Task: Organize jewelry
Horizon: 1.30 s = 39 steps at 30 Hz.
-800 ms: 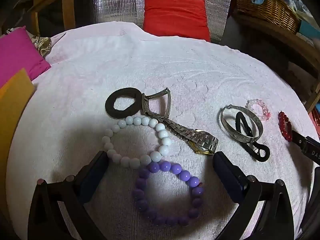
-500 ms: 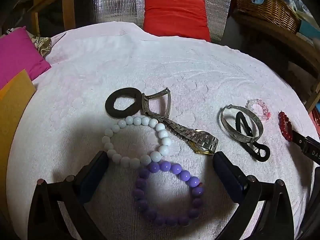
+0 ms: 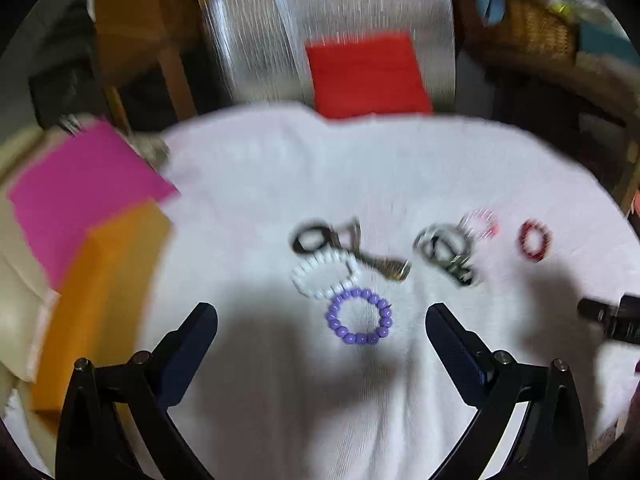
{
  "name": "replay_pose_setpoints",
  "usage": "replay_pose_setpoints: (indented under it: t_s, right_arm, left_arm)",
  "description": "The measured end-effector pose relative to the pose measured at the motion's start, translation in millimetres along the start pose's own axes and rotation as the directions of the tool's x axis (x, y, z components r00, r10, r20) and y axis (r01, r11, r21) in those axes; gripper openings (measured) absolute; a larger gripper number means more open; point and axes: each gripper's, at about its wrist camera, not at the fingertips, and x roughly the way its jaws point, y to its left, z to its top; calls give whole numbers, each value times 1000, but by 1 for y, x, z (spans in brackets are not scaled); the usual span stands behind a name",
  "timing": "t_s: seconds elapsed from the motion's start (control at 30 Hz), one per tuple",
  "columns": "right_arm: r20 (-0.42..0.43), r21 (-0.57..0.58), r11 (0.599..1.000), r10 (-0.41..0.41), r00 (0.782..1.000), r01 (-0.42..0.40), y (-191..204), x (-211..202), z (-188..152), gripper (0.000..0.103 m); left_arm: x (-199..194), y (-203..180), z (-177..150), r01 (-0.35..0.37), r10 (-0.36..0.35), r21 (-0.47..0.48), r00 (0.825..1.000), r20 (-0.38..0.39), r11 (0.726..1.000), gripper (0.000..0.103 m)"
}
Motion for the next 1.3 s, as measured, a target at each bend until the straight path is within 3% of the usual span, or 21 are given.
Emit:
replay_pose_setpoints:
  t_s: [0.13,0.27,0.57,0.9,1.1,1.3]
  right_arm:
    - [126,-35,998,55,990,-51,12,-73,-36,103]
    - [207,-89,994,83,975,-66,26,-125,-47,103]
    - [300,-114,988,133,945,-103,44,-187,-73,103]
    - [304,-106,989,134,943,-107,61,-182,-73,103]
    - [253,-109,983,171,952,-148,64,-174,-71,103]
    - [246,-125,983,164,955,-137,67,-171,-73,103]
  left_arm:
    - [-60,11,5,-17,18,-18,997,71,1000,103]
    - [-107,22,-3,-16,20,-34,994,103,999,103]
    - [-149,34,-19,-6,14,-66,993,119,998,103]
    - [-156,43,-20,-23,34,-77,990,136,997,103]
    - [-156,44,-21,-31,40,-65,988,147,997,103]
    - [-155,42,-21,-36,44,-55,989,144,998,103]
